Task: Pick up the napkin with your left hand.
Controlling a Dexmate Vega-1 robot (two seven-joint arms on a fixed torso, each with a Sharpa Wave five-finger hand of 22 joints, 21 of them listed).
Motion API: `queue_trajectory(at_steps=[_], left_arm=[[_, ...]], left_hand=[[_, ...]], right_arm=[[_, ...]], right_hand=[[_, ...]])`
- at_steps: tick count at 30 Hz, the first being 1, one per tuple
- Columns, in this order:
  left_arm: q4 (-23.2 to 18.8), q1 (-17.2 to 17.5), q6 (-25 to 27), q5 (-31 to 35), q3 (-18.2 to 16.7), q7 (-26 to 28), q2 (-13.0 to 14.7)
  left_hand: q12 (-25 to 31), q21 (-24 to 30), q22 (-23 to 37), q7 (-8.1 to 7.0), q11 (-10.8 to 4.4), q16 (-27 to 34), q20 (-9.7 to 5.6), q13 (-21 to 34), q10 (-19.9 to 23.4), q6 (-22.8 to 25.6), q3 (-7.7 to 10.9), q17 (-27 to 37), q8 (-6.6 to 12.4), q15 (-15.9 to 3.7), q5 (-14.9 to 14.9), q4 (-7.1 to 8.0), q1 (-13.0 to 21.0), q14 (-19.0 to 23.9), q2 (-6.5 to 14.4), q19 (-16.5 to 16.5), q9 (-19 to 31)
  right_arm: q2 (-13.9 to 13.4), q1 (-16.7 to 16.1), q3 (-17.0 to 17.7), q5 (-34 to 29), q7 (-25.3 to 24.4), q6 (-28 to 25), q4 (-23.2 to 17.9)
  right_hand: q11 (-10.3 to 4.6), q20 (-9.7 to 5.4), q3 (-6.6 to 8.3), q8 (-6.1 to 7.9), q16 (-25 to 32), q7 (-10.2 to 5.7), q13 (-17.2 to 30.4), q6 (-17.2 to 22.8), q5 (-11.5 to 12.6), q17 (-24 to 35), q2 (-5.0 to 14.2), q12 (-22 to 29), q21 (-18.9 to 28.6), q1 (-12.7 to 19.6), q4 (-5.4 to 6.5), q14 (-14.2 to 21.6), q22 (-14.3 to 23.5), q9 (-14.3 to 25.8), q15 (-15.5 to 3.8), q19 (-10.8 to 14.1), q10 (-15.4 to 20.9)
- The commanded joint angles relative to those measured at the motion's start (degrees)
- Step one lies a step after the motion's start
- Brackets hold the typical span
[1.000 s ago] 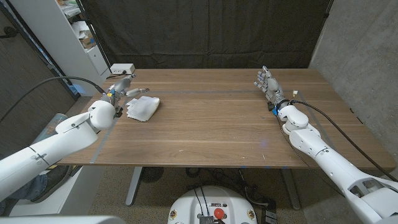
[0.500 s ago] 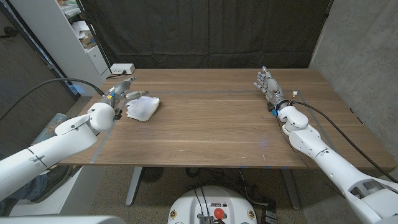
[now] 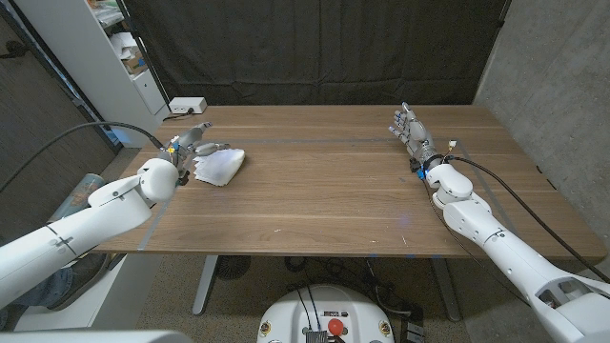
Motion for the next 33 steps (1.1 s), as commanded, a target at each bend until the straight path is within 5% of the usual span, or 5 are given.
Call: queue_trajectory(at_steps=[1,33], left_arm=[[1.54,-2.21,-0.49,1.00,2.60,-1.41,-0.88],[8.36,-5.35,-4.91,0.30,5.65,-3.24,-2.85]], left_hand=[[0.38,-0.21,0.12,0.17,-0.08,0.48,0.15,0.07,0.31,0.31,0.02,0.11,0.35,0.27,0.09,0.35,0.61,0.51,0.06,0.27,0.24],[0.38,-0.38,0.15,0.02,-0.23,0.39,0.13,0.11,0.37,0.97,-0.22,0.12,0.20,0.27,-0.10,0.76,1.26,0.62,0.05,0.34,0.26]], right_arm=[[-0.95,-1.27,0.67,0.02,-0.77,-0.35,-1.55],[0.15,-0.30,-0.51,-1.41,-2.46,-1.51,-1.95]], right_hand=[[-0.14,-0.05,-0.14,0.00,-0.15,-0.03,0.22,0.51,-0.11,0.13,0.33,-0.15,0.01,0.21,-0.07,0.12,0.29,0.08,0.17,0.36,0.48],[-0.14,0.01,-0.32,-0.01,-0.18,-0.08,0.23,0.58,-0.14,0.14,0.43,-0.16,-0.03,0.24,-0.12,0.16,0.29,0.09,0.17,0.33,0.50]])
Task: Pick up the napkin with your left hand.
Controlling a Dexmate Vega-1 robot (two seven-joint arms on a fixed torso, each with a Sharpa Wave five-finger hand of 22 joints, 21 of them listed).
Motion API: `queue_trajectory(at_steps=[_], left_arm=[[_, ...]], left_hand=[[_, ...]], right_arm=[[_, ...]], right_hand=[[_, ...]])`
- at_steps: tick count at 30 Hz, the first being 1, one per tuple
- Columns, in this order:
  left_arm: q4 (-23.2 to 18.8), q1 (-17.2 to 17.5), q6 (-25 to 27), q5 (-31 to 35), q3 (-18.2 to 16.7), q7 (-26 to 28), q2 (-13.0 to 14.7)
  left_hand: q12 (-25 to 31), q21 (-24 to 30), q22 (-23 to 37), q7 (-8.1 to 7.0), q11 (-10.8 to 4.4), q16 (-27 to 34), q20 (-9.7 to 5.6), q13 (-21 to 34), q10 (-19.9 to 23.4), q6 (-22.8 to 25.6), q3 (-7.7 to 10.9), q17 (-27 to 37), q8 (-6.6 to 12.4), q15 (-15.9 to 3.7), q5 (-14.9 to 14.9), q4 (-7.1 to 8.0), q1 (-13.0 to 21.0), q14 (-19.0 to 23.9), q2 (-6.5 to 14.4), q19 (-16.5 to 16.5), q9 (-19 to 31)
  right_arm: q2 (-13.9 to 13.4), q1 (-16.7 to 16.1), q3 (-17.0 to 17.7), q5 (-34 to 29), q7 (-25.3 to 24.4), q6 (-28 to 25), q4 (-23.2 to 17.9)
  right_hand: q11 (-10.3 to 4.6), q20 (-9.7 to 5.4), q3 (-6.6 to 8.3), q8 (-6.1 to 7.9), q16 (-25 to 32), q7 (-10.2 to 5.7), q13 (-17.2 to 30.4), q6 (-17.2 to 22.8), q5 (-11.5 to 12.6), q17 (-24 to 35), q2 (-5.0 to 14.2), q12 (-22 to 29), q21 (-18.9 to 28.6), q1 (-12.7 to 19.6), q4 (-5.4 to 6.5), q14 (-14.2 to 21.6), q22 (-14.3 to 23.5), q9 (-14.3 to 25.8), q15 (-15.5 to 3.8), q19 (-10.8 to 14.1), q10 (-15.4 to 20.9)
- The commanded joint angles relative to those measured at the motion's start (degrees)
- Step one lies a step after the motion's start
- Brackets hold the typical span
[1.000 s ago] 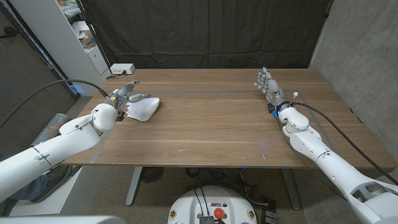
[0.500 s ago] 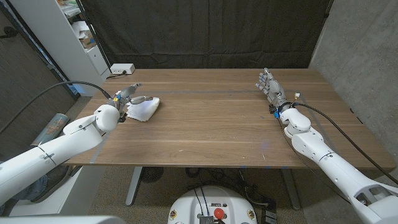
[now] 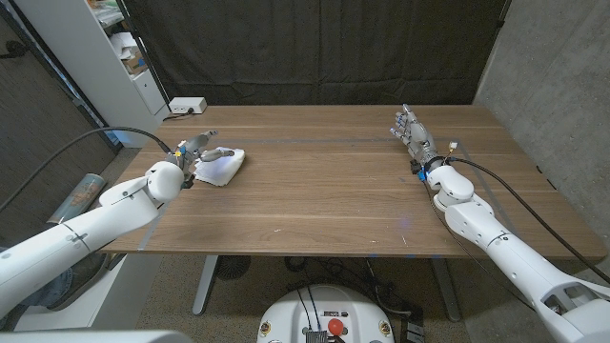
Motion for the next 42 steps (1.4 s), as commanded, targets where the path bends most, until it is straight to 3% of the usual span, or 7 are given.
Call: queue_trajectory(at_steps=[1,42], left_arm=[[2.27,-1.01,-1.86,-0.05,1.13,-0.64,-0.68],[0.73,-0.43,2.52,0.47,2.79,-0.41,-1.11]], left_hand=[[0.38,-0.17,0.16,0.24,0.08,0.39,0.09,0.12,0.07,0.59,0.18,0.12,0.20,0.44,-0.11,0.36,0.74,0.43,-0.03,0.34,0.26],[0.39,-0.28,0.19,0.40,-0.03,0.33,0.15,0.14,0.20,1.03,-0.13,0.14,0.00,0.26,-0.27,0.67,1.22,0.50,-0.01,0.42,0.28]], right_arm=[[0.61,0.64,-0.47,-0.61,-0.61,-0.23,0.10],[1.64,2.06,-1.11,-0.16,1.46,0.64,3.27]], right_hand=[[-0.13,0.01,-0.08,-0.01,-0.17,-0.08,0.23,0.58,-0.14,0.14,0.43,-0.17,-0.03,0.24,0.13,0.18,0.29,0.10,0.16,0.33,0.48],[-0.19,0.10,-0.29,-0.04,-0.15,-0.09,0.23,0.60,-0.17,0.16,0.52,-0.16,-0.03,0.28,0.07,0.35,0.29,0.11,0.15,0.38,0.53]])
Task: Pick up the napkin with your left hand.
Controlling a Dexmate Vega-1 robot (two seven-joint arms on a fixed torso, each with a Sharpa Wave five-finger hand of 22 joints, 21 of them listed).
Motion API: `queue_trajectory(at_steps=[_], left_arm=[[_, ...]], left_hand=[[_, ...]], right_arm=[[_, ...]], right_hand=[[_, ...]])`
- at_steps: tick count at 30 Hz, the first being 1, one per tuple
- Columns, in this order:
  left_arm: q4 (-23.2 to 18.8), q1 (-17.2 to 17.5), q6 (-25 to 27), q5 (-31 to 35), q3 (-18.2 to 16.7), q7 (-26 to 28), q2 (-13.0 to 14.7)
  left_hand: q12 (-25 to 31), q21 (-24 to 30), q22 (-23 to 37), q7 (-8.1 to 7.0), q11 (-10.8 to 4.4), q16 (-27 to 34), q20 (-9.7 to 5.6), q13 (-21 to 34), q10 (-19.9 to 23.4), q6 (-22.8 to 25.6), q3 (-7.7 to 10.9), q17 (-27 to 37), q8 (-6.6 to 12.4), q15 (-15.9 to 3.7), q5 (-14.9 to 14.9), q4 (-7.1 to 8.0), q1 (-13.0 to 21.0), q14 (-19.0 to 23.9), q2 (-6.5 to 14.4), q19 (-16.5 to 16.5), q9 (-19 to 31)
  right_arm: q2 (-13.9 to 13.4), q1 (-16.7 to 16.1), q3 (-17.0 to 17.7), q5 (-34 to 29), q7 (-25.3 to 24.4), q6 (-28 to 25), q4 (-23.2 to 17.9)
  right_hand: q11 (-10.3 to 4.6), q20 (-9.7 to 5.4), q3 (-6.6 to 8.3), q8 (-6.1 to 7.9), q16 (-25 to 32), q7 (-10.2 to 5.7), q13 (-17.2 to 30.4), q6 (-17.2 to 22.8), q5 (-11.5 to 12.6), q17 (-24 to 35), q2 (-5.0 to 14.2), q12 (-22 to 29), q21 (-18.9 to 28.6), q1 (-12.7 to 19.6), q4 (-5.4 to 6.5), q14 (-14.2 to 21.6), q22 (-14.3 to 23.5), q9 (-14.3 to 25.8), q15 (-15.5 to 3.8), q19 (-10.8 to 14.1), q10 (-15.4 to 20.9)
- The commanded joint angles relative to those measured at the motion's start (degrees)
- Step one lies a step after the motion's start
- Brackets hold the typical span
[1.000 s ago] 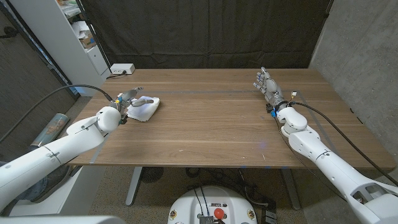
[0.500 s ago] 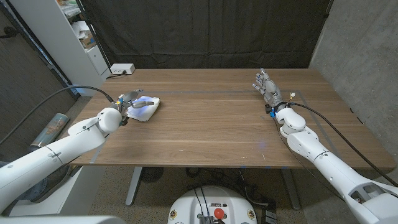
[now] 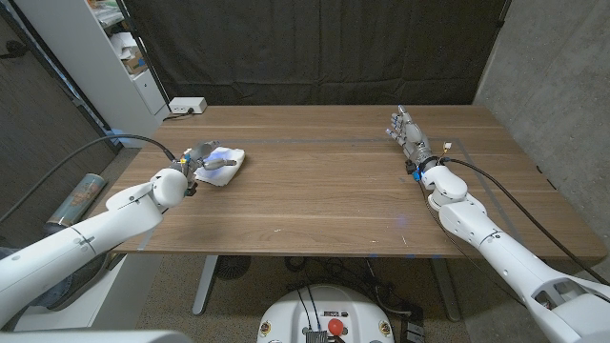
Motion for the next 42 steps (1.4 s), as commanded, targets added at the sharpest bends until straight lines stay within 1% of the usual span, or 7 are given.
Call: queue_trajectory(at_steps=[1,5,6,21,35,41,42], left_arm=[[-0.09,-0.09,0.89,0.07,0.45,0.67,-0.70],[0.46,-0.95,0.53,0.44,1.21,0.19,-1.16],[0.38,-1.20,1.13,0.70,1.47,0.13,-1.35],[2.03,-2.80,1.02,1.28,3.10,-0.93,-2.43],[5.97,-5.40,-1.37,1.47,4.85,-2.79,-3.87],[6.82,-5.86,-1.63,1.43,5.10,-2.57,-4.71],[7.19,-5.95,-2.30,1.29,5.21,-2.80,-4.76]], left_hand=[[0.39,-0.06,0.19,0.13,-0.05,0.33,0.14,0.15,0.20,0.76,0.17,0.14,0.00,-0.04,-0.05,0.37,0.70,0.23,0.06,0.42,0.29],[0.42,-0.07,0.20,0.13,-0.06,0.33,0.14,0.16,0.29,0.83,0.13,0.14,-0.01,-0.04,-0.06,0.41,0.76,0.25,0.08,0.44,0.29],[0.42,-0.07,0.20,0.08,-0.06,0.33,0.14,0.16,0.29,0.83,0.13,0.14,-0.02,-0.03,-0.07,0.41,0.76,0.24,0.08,0.44,0.29],[0.38,-0.11,0.20,0.04,-0.13,0.33,0.21,0.16,0.22,0.84,0.03,0.14,-0.13,-0.01,-0.11,0.49,0.94,0.31,0.14,0.44,0.30],[0.40,-0.13,0.21,0.04,-0.04,0.34,0.18,0.17,0.31,0.94,-0.09,0.15,-0.19,-0.01,-0.15,0.57,1.06,0.37,0.15,0.48,0.30],[0.44,-0.09,0.21,0.05,-0.16,0.32,0.16,0.17,0.45,1.00,-0.14,0.15,-0.21,-0.03,-0.17,0.59,1.17,0.37,0.18,0.62,0.31],[0.44,-0.08,0.21,0.06,-0.21,0.32,0.18,0.17,0.46,1.01,-0.14,0.15,-0.21,0.00,-0.17,0.59,1.18,0.39,0.18,0.65,0.31]], right_arm=[[-0.10,0.68,-0.13,0.12,0.98,0.12,0.75],[-0.37,0.75,0.04,0.19,1.12,0.04,0.83],[-0.41,0.76,0.08,0.24,1.15,0.02,0.84],[-0.51,1.21,0.13,0.55,1.68,-0.28,1.78],[-0.06,2.12,-0.34,0.29,1.50,-1.03,2.84],[0.13,2.17,-0.35,0.25,1.30,-0.91,2.99],[0.14,2.18,-0.35,0.22,1.25,-0.89,3.01]], right_hand=[[-0.20,0.08,-0.31,-0.04,-0.15,-0.09,0.23,0.59,-0.17,0.16,0.52,-0.17,-0.02,0.29,0.06,0.37,0.29,0.11,0.14,0.40,0.52],[-0.17,0.10,-0.33,-0.03,-0.16,-0.12,0.24,0.63,-0.18,0.17,0.53,-0.18,-0.03,0.29,0.06,0.36,0.29,0.11,0.17,0.40,0.49],[-0.13,0.09,-0.34,-0.03,-0.15,-0.12,0.24,0.63,-0.18,0.17,0.54,-0.18,-0.03,0.29,0.05,0.37,0.29,0.11,0.17,0.40,0.50],[-0.18,0.08,-0.42,-0.05,-0.17,-0.13,0.24,0.61,-0.18,0.17,0.59,-0.21,-0.02,0.32,0.03,0.37,0.29,0.12,0.20,0.43,0.43],[-0.16,0.15,-0.50,-0.05,-0.17,-0.14,0.24,0.64,-0.19,0.18,0.63,-0.16,-0.04,0.34,0.00,0.40,0.29,0.12,0.18,0.40,0.55],[-0.18,0.12,-0.55,-0.06,-0.18,-0.17,0.24,0.61,-0.19,0.18,0.63,-0.17,-0.04,0.35,-0.01,0.40,0.29,0.12,0.19,0.41,0.53],[-0.18,0.11,-0.56,-0.05,-0.18,-0.13,0.24,0.63,-0.19,0.18,0.63,-0.20,-0.05,0.35,-0.02,0.40,0.29,0.12,0.18,0.38,0.47]])
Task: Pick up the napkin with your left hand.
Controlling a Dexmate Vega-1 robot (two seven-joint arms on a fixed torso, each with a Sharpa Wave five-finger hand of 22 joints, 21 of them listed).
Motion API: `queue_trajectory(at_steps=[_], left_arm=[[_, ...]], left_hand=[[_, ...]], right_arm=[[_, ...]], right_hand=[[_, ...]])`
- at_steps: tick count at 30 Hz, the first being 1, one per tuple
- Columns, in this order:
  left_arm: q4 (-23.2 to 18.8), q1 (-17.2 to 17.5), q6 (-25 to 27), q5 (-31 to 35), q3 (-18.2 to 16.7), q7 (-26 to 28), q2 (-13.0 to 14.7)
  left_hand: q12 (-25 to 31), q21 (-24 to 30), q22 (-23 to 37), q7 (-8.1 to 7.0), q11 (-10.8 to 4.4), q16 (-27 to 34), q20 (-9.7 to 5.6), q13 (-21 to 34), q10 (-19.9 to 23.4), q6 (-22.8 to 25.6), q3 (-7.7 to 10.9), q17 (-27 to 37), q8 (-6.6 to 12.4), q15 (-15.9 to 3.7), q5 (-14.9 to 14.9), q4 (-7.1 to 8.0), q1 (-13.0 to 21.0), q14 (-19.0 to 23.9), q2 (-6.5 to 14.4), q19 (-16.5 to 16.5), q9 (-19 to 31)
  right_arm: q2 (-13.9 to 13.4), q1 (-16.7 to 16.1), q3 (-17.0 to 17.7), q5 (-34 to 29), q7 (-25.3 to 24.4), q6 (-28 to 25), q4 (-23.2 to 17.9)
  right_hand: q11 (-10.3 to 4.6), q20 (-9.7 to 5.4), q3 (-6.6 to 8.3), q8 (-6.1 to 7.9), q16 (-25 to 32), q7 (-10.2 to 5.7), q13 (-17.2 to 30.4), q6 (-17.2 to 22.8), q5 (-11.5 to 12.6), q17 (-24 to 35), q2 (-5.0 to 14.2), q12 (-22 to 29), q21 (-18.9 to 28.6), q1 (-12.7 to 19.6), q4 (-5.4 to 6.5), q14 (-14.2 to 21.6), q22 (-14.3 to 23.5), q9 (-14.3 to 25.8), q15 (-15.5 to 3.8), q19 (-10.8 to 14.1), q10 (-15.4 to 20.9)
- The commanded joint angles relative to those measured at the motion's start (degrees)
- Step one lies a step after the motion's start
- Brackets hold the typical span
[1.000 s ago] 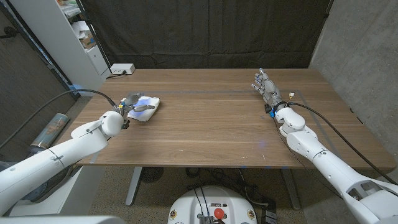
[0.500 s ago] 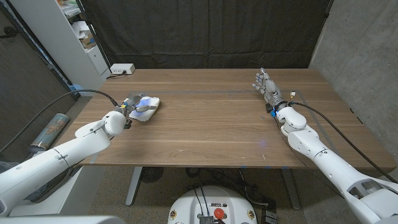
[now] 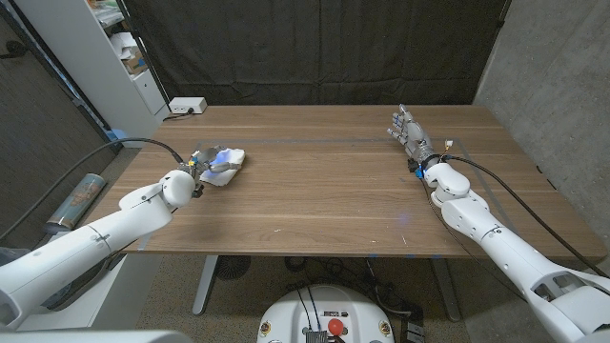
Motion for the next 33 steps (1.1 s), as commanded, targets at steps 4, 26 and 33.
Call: queue_trajectory(at_steps=[4,26,33], left_arm=[[2.61,-1.82,-1.09,0.17,1.45,-0.68,-1.90],[0.87,-2.52,4.53,2.87,3.61,-0.43,-2.91],[0.24,-2.42,6.79,3.08,3.80,0.17,-3.23]], left_hand=[[0.47,-0.06,0.21,-0.01,0.10,0.35,0.12,0.18,0.34,0.47,0.07,0.15,-0.17,-0.02,-0.18,0.38,0.81,0.49,0.21,0.75,0.31],[1.58,2.58,1.23,0.02,-0.90,2.13,-0.47,0.26,3.80,2.53,0.03,0.79,0.25,-1.63,-0.53,0.27,2.95,5.78,1.25,6.93,0.37],[3.16,4.76,1.79,-0.32,-2.32,3.70,-0.32,0.46,8.88,5.96,1.57,1.31,1.15,-2.89,-1.19,-0.84,8.09,10.69,3.66,11.85,0.42]], right_arm=[[0.33,0.28,-0.15,-0.20,-0.41,-0.22,0.47],[-0.16,-0.55,0.27,0.15,-0.49,-0.10,0.02],[0.13,-0.28,0.07,0.13,-0.25,0.03,0.32]], right_hand=[[-0.17,0.09,-0.17,-0.06,-0.18,0.07,0.24,0.41,-0.19,0.19,0.66,-0.19,-0.04,0.36,-0.11,0.40,0.29,0.12,0.21,0.39,0.48],[-0.13,0.15,-0.30,-0.04,-0.23,0.04,0.24,0.47,-0.19,0.20,0.71,-0.20,-0.06,0.40,-0.15,0.33,0.30,0.12,0.17,0.36,0.47],[-0.23,0.14,-0.34,-0.04,-0.21,0.02,0.25,0.51,-0.20,0.20,0.72,-0.20,-0.06,0.41,-0.16,0.39,0.30,0.12,0.21,0.36,0.47]])
